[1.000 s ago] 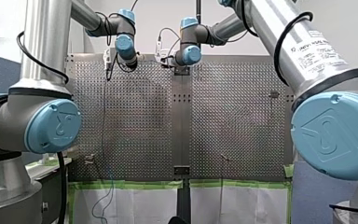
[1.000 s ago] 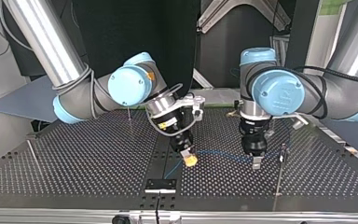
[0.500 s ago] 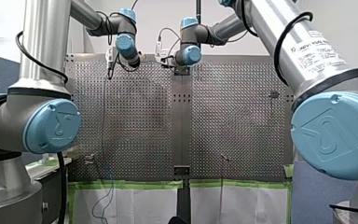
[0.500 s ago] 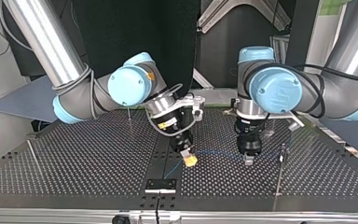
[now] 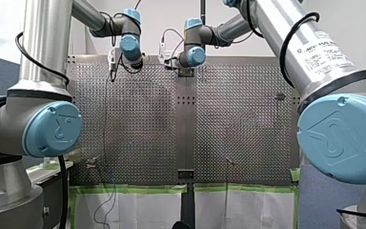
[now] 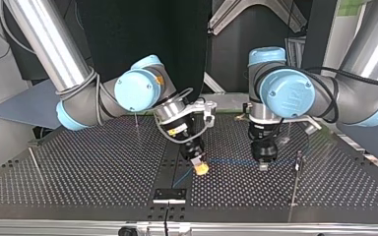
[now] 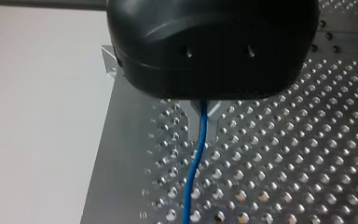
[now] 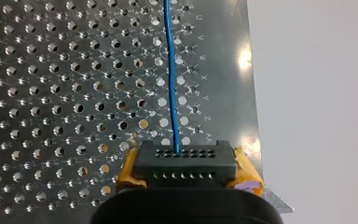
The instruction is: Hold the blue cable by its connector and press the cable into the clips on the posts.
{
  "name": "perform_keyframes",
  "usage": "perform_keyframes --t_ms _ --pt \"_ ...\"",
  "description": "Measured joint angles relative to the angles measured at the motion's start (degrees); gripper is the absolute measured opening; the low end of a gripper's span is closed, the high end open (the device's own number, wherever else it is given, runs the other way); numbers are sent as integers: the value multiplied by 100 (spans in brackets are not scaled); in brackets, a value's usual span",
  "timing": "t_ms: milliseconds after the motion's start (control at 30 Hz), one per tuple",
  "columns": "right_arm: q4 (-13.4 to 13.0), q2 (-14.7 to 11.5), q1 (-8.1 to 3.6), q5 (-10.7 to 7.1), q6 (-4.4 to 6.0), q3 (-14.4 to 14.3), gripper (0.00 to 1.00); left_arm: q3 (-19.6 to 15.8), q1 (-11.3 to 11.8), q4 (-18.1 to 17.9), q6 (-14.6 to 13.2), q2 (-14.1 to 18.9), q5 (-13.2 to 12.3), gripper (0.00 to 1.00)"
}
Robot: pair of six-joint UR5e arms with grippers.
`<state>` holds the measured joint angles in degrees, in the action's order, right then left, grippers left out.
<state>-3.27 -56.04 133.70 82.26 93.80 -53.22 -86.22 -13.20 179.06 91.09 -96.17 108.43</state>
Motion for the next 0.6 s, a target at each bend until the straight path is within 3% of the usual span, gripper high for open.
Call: perform_keyframes --t_ms 200,600 --pt "4 -1 -49 10 17 -63 0 -66 7 -29 36 -1 261 0" --pt "0 -1 -103 73 -15 -286 0 -309 -87 -195 9 -14 295 0"
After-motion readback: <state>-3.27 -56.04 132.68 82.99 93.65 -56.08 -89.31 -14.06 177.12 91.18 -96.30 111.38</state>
